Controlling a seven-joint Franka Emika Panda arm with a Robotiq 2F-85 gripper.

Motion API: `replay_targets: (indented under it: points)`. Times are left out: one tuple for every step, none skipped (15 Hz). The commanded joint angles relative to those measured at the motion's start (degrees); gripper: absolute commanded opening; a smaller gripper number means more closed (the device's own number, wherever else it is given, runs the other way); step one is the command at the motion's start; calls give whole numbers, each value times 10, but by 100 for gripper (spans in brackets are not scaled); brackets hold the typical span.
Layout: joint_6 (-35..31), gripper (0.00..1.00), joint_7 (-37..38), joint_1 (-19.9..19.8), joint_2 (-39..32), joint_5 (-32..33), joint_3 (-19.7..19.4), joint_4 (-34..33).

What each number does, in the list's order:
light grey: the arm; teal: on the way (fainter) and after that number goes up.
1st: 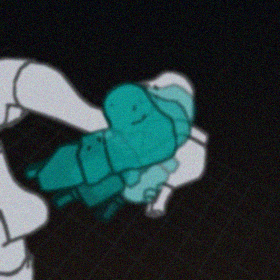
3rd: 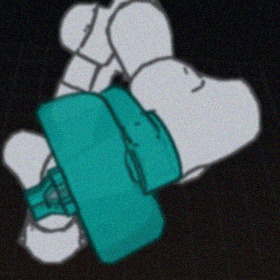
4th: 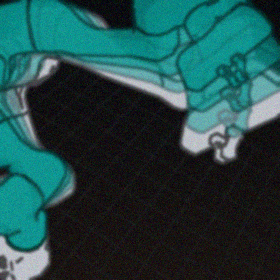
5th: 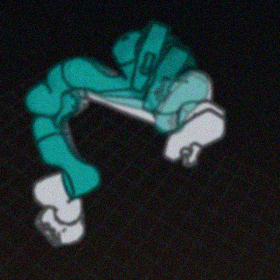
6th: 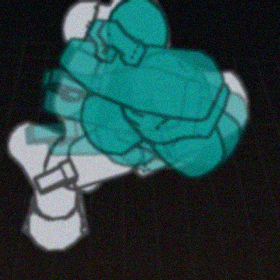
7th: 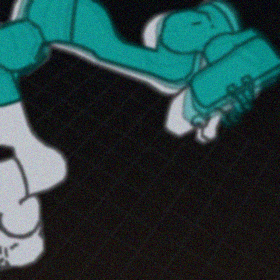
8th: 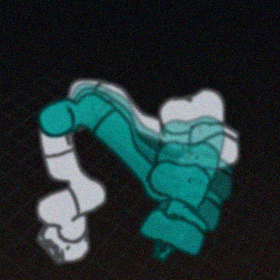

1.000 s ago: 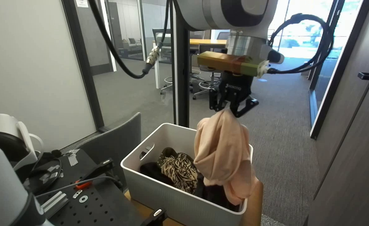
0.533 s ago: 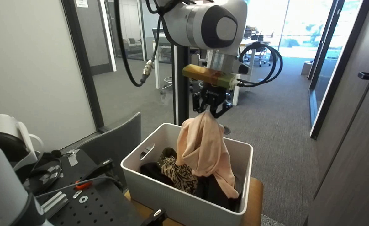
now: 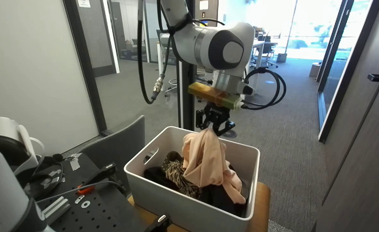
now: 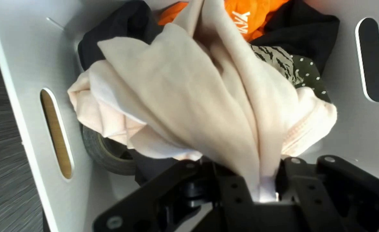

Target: Move the objects from the grey chair then put them in the white box

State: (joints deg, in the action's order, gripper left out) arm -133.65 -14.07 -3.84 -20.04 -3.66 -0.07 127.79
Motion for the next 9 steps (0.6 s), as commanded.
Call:
replay_targets:
  points:
    - [-3,10,-21,-13,-22,-22,13,-19]
    - [-3,10,-21,-14,-27,-22,14,-21]
    - [-4,10,-21,-15,-30,-22,15,-23]
    - [-3,10,-21,-16,-31,-22,16,-24]
    - [-3,9,-20,-16,-33,-21,15,-26]
    - [2,9,-18,-16,-33,-19,15,-27]
    - [10,38,-14,-15,-31,-17,14,-27]
    - [12,39,-12,-13,-29,-13,13,-26]
    - [17,46,-9,-11,-24,-8,11,-24]
